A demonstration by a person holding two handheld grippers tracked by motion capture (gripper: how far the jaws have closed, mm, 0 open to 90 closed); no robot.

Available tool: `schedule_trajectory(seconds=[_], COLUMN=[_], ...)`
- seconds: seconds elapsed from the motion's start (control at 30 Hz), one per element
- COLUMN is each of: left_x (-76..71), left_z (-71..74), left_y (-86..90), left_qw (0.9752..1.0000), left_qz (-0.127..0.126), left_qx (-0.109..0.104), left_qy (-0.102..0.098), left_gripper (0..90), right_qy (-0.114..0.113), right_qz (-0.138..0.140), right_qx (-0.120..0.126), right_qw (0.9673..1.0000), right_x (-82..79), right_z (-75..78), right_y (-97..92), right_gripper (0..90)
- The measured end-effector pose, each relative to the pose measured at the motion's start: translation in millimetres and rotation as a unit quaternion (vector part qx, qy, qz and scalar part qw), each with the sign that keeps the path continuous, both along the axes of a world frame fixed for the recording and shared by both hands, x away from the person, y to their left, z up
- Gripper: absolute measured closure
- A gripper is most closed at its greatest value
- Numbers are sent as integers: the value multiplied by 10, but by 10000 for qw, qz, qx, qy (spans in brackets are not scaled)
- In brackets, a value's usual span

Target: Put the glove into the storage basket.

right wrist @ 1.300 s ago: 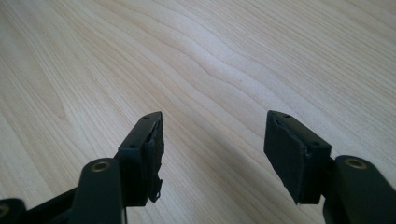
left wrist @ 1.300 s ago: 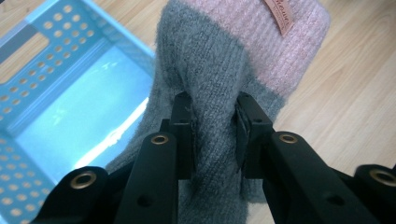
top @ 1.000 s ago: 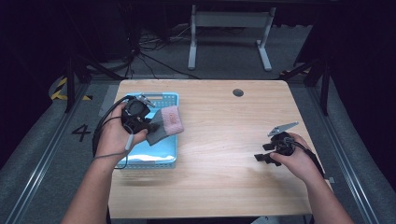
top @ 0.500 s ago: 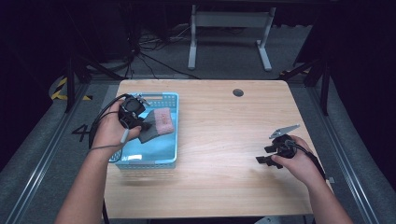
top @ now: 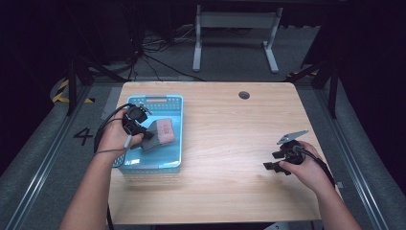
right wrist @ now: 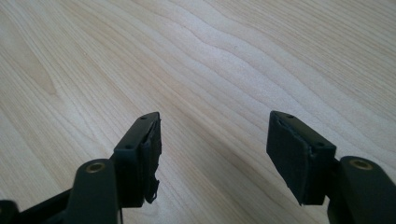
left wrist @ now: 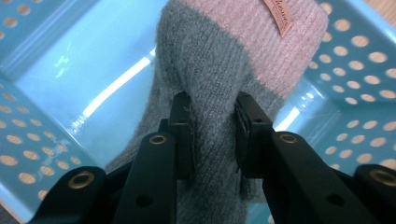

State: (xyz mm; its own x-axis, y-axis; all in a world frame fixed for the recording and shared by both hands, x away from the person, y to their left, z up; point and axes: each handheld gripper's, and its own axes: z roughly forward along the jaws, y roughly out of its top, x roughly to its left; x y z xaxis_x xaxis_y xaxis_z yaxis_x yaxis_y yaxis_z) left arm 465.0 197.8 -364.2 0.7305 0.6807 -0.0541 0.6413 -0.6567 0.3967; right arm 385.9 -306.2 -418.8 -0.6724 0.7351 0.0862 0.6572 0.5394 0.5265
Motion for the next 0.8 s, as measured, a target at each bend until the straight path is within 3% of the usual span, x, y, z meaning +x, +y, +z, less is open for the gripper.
schedule_trajectory(seconds=[0.5, 0.67, 0.8], left_x=[82, 112, 132], left_z=[-178, -271, -313], left_y=[-39, -92, -116], left_qw=[9998, 9992, 9989], left_qz=[-136, -202, -259], left_qx=[76, 244, 261], left_qy=[145, 243, 281], left_gripper=[718, 716, 714], right_qy=[-2, 5, -6], right_qz=[-15, 0, 13], right_qx=[-43, -42, -50], right_qw=[10000, 10000, 10000], right_x=[-28, -37, -46], right_z=[-16, -13, -12], right_y=[-6, 2, 1], right_gripper=[356, 355, 355])
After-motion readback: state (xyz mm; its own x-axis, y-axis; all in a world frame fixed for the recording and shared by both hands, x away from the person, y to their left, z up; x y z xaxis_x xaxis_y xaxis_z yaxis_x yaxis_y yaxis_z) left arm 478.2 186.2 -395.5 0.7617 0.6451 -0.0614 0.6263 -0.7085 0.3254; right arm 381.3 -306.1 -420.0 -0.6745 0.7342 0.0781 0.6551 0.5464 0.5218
